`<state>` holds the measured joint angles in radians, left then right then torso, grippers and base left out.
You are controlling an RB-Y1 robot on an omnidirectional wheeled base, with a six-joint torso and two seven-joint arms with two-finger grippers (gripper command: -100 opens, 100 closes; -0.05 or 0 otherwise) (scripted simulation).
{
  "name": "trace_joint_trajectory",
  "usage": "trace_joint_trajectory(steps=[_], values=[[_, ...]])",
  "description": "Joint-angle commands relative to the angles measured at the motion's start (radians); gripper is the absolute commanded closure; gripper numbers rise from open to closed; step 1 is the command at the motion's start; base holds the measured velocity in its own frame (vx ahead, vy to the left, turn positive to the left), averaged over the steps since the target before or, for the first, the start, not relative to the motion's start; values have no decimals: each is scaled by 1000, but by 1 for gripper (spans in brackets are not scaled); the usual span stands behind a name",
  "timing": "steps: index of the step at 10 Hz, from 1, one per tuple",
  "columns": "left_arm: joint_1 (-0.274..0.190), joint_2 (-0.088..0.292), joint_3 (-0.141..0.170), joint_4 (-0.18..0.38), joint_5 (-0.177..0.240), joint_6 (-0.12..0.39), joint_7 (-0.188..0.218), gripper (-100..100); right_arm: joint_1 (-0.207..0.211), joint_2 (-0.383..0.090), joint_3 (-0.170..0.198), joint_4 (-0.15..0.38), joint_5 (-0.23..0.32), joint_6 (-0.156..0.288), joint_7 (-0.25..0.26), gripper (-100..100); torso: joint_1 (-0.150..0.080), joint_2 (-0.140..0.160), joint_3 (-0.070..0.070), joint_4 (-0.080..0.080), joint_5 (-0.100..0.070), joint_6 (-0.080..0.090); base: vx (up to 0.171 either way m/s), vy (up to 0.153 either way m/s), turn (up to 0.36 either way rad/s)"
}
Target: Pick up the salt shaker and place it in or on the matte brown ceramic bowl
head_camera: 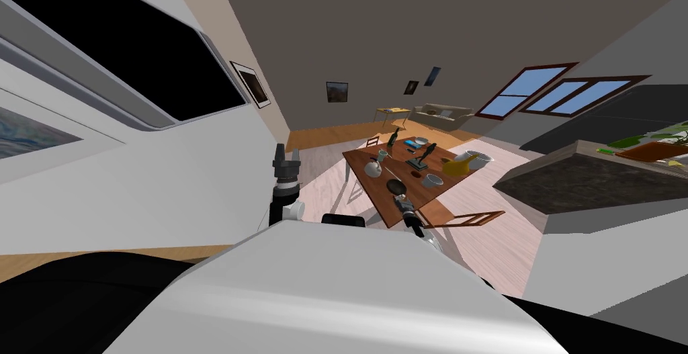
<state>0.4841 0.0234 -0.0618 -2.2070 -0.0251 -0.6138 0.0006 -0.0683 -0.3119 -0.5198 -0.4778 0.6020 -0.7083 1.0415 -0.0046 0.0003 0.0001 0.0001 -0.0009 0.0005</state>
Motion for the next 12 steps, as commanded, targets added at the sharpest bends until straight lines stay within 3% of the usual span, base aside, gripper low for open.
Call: trace_joint_trajectory(steps=[1, 2, 3, 7, 8, 9, 12], values=[[0, 0, 0, 0, 0, 0, 0, 0, -13, 25, 2, -23, 6, 32, 11, -100, 0, 0, 0, 0, 0, 0, 10, -55, -25], [0, 0, 0, 0, 0, 0, 0, 0, -14, 9, 0, -1, 2, 13, 7, -100, 1, -1, 0, 0, 0, 0, 5, -26, 1], [0, 0, 0, 0, 0, 0, 0, 0, -16, 10, 0, 0, 3, 16, 9, 100, 3, 0, 0, 0, 1, 0, 1, -5, 1], [0, 0, 0, 0, 0, 0, 0, 0, -16, 10, 0, -1, 2, 15, 8, 100, 4, 0, 0, 0, 1, 0, 0, 0, 0], [0, 0, 0, 0, 0, 0, 0, 0, -16, 10, 0, -1, 2, 15, 8, 0, 4, 0, 0, 0, 1, 0, 0, 0, 0], [0, 0, 0, 0, 0, 0, 0, 0, 17, -4, 6, -23, 2, 7, -18, 100, 4, 0, 0, 0, 1, 0, 2, 57, 46], [0, 0, 0, 0, 0, 0, 0, 0, 34, -10, 8, -35, 1, 0, -28, 100, 8, 1, 0, -1, 1, 1, -2, 62, 6]])
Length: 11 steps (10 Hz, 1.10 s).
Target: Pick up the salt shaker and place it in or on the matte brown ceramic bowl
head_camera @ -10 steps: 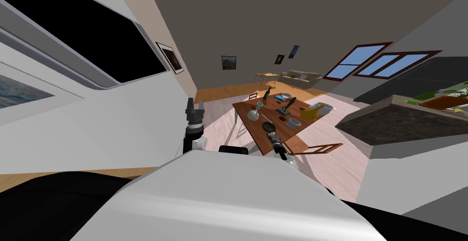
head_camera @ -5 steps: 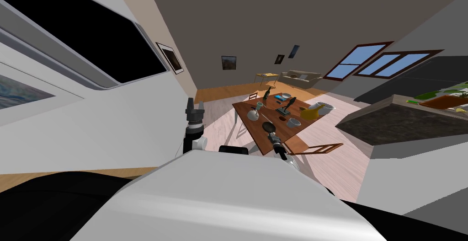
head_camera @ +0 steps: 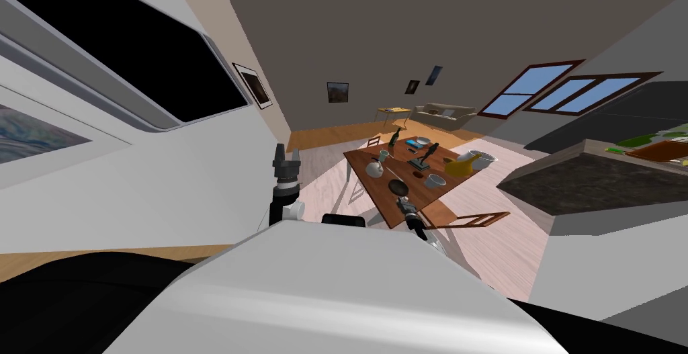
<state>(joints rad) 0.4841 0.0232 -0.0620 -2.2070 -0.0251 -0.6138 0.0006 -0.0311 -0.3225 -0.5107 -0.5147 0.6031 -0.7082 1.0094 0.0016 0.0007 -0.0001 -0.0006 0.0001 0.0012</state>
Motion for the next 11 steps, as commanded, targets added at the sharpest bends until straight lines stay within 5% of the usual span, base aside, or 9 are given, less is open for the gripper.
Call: trace_joint_trajectory(steps=[1, 2, 4, 7, 11], values=[[0, 0, 0, 0, 0, 0, 0, 0, 0, 0, 0, 0, 0, 0, 0, 0, 0, 0, 0, 0, 0, 0, -1, 7, -1], [0, 0, 0, 0, 0, 0, 0, 0, 12, -2, 11, 3, -2, 5, -4, 100, -2, 0, 0, 0, 0, 0, -120, 39, -63], [0, 0, 0, 0, 0, 0, 0, 0, 14, -6, 23, 0, -4, 9, -8, 100, -3, 15, 5, -4, -4, 7, -202, 28, -105], [0, 0, 0, 0, 0, 0, 0, 0, -3, -39, 97, -30, -21, 27, -35, 100, -5, 19, 6, -6, -6, 9, -216, 46, -140], [0, 0, 0, 0, 0, 0, 0, 0, -33, -75, 170, -64, -39, 43, -62, 100, -5, 8, 1, -6, -6, 6, -89, 14, -78]])
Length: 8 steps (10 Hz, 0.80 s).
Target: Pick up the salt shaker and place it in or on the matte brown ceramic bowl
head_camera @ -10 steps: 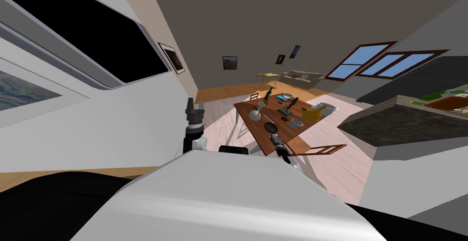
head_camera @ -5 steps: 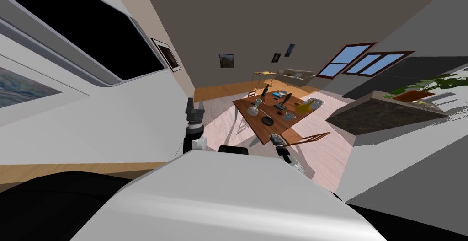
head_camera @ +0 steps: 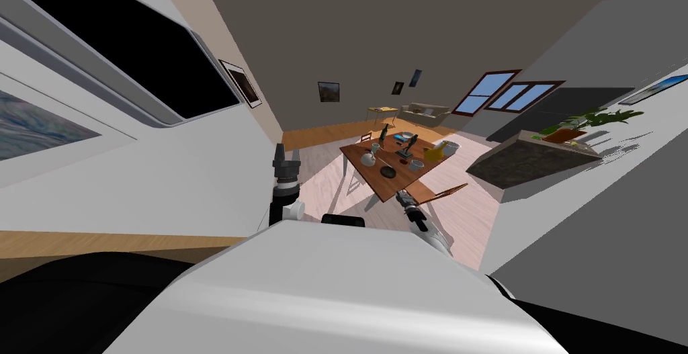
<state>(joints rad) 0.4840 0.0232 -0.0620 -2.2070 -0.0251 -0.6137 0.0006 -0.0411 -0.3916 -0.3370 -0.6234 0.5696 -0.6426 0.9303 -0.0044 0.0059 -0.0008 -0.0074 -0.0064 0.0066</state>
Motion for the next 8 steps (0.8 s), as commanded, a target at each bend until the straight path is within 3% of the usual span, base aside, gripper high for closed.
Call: trace_joint_trajectory(steps=[1, 2, 4, 5, 7, 8], values=[[0, 0, 0, 0, 0, 0, 0, 0, -23, -6, -4, 45, -6, -23, 18, 100, 0, 0, 0, 0, 0, 0, -16, 3, 16], [0, 0, 0, 0, 0, 0, 0, 0, -48, -33, 47, 20, -18, -13, -1, 100, -1, -3, -2, -1, 0, 0, -65, 8, -143], [0, 0, 0, 0, 0, 0, 0, 0, -73, -59, 97, -6, -29, -3, -20, 100, 0, 1, 0, 0, 1, 0, -90, 13, -91], [0, 0, 0, 0, 0, 0, 0, 0, -85, -71, 121, -18, -34, 1, -28, 100, 0, 1, 1, 0, 1, 0, -81, 29, -71], [0, 0, 0, 0, 0, 0, 0, 0, -85, -71, 121, -18, -34, 1, -28, 100, 2, 0, -1, -1, 0, 0, -34, 13, -22], [0, 0, 0, 0, 0, 0, 0, 0, -106, -94, 165, -39, -43, 8, -44, 100, 1, -3, -2, -1, 0, 0, -48, 12, -88]])
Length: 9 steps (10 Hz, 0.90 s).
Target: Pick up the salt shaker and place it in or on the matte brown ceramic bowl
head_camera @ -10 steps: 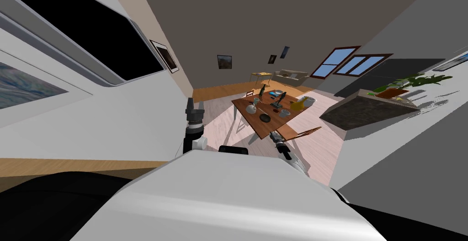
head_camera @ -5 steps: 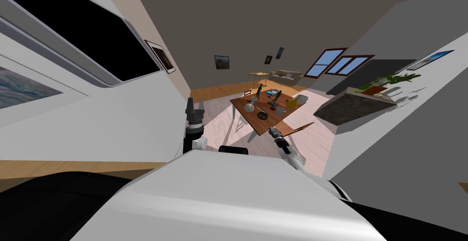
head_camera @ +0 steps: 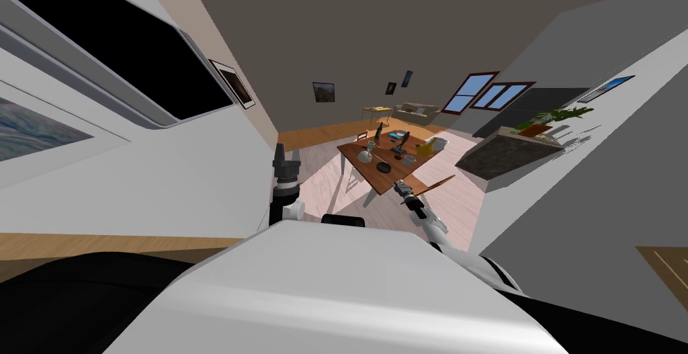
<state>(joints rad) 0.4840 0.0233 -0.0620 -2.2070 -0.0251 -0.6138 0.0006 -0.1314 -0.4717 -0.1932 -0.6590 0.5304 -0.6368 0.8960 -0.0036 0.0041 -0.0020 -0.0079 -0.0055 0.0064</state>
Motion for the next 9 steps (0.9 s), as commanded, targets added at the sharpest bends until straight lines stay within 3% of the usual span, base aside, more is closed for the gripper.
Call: trace_joint_trajectory(steps=[1, 3, 4, 5, 6, 9], values=[[0, 0, 0, 0, 0, 0, 0, 0, -25, -24, 40, -12, -8, 6, -16, 100, 0, 0, 0, 0, 0, 0, -74, 19, -115], [0, 0, 0, 0, 0, 0, 0, 0, -32, -33, 57, -20, -11, 8, -23, 100, 1, 2, 1, 0, 0, 0, -59, 15, -32], [0, 0, 0, 0, 0, 0, 0, 0, -48, -55, 95, -29, -19, 14, -40, 100, 0, 0, 0, 0, 0, 0, -28, 19, -84], [0, 0, 0, 0, 0, 0, 0, 0, -52, -65, 110, -25, -24, 17, -50, 100, 0, -1, 0, 0, 0, 0, -9, 34, -73], [0, 0, 0, 0, 0, 0, 0, 0, -54, -79, 121, -4, -33, 19, -66, 100, 1, -2, -1, 0, 0, 0, 79, 30, -10], [0, 0, 0, 0, 0, 0, 0, 0, -54, -97, 121, 44, -49, 20, -89, 100, 3, -17, -9, -3, 0, -2, 209, 66, 35]])
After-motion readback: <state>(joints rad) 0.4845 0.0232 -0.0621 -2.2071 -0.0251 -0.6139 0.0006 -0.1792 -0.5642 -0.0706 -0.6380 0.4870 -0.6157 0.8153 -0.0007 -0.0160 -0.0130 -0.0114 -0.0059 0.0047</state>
